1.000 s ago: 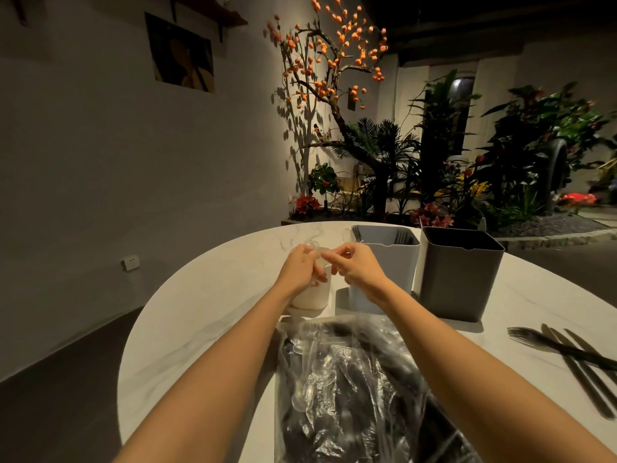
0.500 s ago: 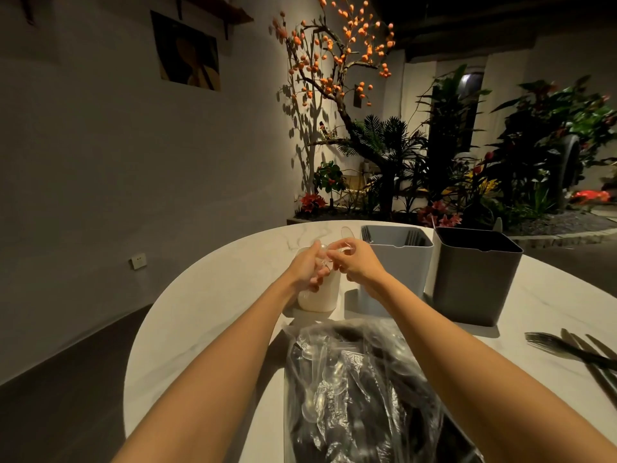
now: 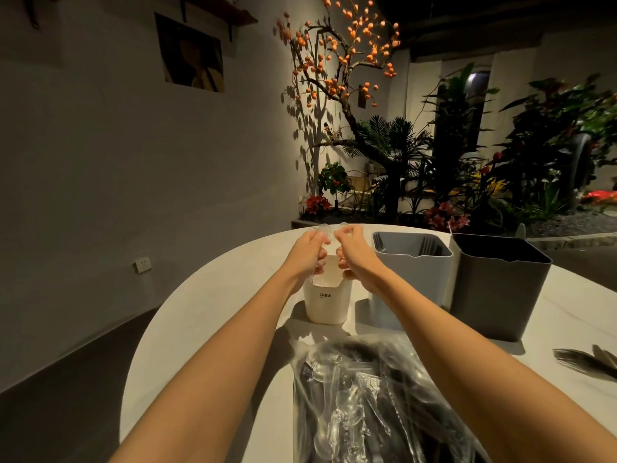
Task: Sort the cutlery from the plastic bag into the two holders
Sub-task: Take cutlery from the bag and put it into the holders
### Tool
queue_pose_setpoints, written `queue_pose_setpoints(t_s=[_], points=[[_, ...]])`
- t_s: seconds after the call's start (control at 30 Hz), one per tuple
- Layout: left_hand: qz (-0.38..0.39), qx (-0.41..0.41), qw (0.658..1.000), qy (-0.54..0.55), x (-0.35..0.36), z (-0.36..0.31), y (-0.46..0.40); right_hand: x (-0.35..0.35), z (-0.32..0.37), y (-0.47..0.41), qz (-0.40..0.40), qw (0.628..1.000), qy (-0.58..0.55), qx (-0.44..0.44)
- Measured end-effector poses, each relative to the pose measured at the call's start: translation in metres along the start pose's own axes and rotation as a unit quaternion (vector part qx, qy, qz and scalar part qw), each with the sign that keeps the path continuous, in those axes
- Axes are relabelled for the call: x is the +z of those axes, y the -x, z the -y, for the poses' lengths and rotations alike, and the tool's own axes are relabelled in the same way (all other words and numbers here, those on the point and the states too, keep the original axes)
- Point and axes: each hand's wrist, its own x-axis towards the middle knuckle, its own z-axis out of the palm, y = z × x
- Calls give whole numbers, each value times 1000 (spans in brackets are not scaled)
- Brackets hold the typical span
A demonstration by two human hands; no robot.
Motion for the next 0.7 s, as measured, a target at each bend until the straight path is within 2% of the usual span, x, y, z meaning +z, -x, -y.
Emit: queue_pose_setpoints(t_s=[0.13,0.27,0.53,0.63,0.7], points=[[-56,19,998,-32,1,5,-11,6,-4,-13,-65,995,3,-76],[-61,21,996,-65,4,7,-16,7,-6,-25,-85,988,58,-113],[-40,-18,987,-158,-2,39,-31,8,-34,-45,-132,981,119,-71],[-15,-15,991,-130,-8,44,-25,12,-36,-47,-127,970,185,-91],[-1,-13,995,-97,-10,46,-23,14,-36,-47,-95,957,257,-90]])
